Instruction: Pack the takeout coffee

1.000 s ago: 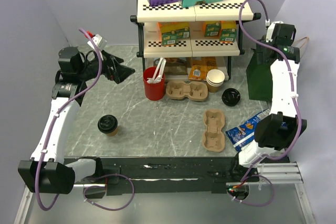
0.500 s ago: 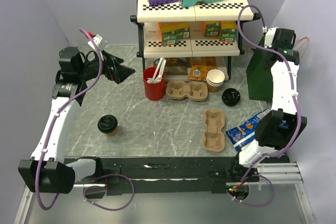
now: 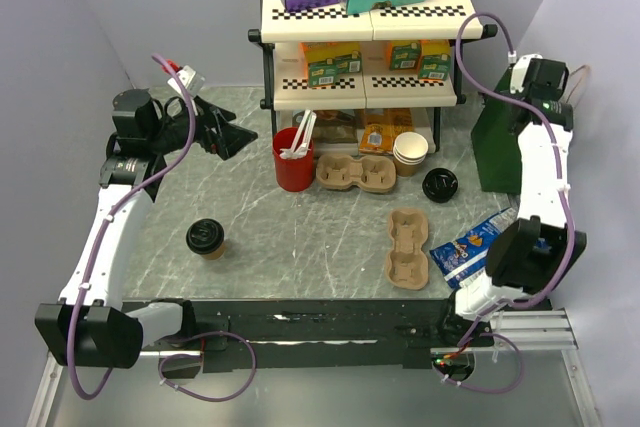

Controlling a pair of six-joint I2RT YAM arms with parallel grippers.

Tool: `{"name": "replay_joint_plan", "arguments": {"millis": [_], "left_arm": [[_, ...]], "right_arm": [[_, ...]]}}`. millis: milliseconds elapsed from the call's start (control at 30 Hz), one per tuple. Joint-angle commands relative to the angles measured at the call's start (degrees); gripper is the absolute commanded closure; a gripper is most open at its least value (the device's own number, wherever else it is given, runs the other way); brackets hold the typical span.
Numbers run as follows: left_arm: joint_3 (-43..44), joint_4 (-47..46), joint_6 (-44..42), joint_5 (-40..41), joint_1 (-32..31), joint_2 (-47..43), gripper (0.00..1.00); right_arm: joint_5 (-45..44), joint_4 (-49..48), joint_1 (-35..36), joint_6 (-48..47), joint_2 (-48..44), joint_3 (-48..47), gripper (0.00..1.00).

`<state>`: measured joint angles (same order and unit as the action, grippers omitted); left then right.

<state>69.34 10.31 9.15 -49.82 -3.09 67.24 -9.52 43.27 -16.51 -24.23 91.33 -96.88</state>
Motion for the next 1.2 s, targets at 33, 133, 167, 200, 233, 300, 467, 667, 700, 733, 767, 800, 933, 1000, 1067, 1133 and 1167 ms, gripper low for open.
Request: {"name": "replay_joint_plan", "arguments": {"millis": [33, 133, 167, 200, 233, 300, 467, 667, 700, 733, 767, 800, 933, 1000, 1067, 1133, 1167], "left_arm": [[1.9, -3.7, 0.8, -3.5, -0.2, 0.1, 0.01], [1.8, -6.4, 3.8, -4.5, -0.3, -0.1, 0.01], [2.2, -6.7, 4.3, -4.4, -0.3, 0.1, 0.01], [2.7, -6.2, 4.6, -4.3, -0.3, 0.4, 0.01], [3.4, -5.7, 4.4, -4.3, -0.3, 0.5, 0.01], [3.7, -4.1, 2.3, -3.5, -0.6, 0.6, 0.01], [9.9, 7.4, -8.1, 3.1, -0.6, 3.0, 0.01], [15.8, 16.1, -16.0, 7.5, -0.7, 5.5, 0.01], [15.8, 15.6, -15.6, 7.1, -0.7, 5.5, 0.01], [15.7, 15.4, -15.5, 7.0, -0.7, 5.4, 0.01], [15.6, 15.0, -15.3, 6.8, -0.7, 5.1, 0.01], [15.2, 14.7, -15.0, 6.8, -0.7, 4.9, 0.00], [13.8, 12.9, -15.5, 6.8, -0.7, 3.9, 0.01], [12.7, 11.8, -15.3, 6.7, -0.7, 3.2, 0.00], [12.0, 10.8, -14.7, 6.4, -0.7, 2.7, 0.01], [11.5, 10.8, -14.5, 6.2, -0.7, 2.4, 0.01], [11.4, 11.0, -14.8, 6.3, -0.7, 1.9, 0.01]], "right_arm": [[-4.8, -1.2, -0.3, 2.8, -11.1, -0.5, 1.00], [-3.5, 0.9, 0.3, 3.5, -14.5, -1.5, 1.00], [-2.8, 1.2, 0.6, 3.7, -16.0, -1.7, 1.00], [-1.5, 2.0, 0.8, 3.9, -16.8, -1.9, 1.00], [-0.6, 2.1, 1.0, 4.1, -17.7, -1.6, 1.00], [2.6, 3.1, 1.2, 4.5, -20.6, -0.9, 1.00], [15.0, 7.2, 1.4, 1.4, -30.5, 3.1, 1.00], [29.2, 11.7, 1.7, -4.6, -43.2, 11.4, 1.00], [32.9, 12.7, 1.6, -5.2, -44.3, 12.1, 1.00], [35.0, 14.0, 1.7, -5.6, -45.8, 12.3, 1.00], [36.7, 16.3, 1.7, -5.9, -46.5, 12.4, 1.00], [40.9, 18.0, 1.7, -6.1, -46.9, 12.1, 1.00], [53.1, 26.2, 1.7, -7.1, -47.4, 9.5, 1.00], [57.4, 31.8, 1.9, -8.1, -46.8, 7.5, 1.00], [60.4, 34.4, 2.1, -8.4, -45.5, 6.4, 1.00], [61.8, 38.7, 2.8, -10.7, -44.3, 5.3, 1.00], [63.0, 40.2, 3.7, -12.0, -44.0, 4.9, 1.00]]}}
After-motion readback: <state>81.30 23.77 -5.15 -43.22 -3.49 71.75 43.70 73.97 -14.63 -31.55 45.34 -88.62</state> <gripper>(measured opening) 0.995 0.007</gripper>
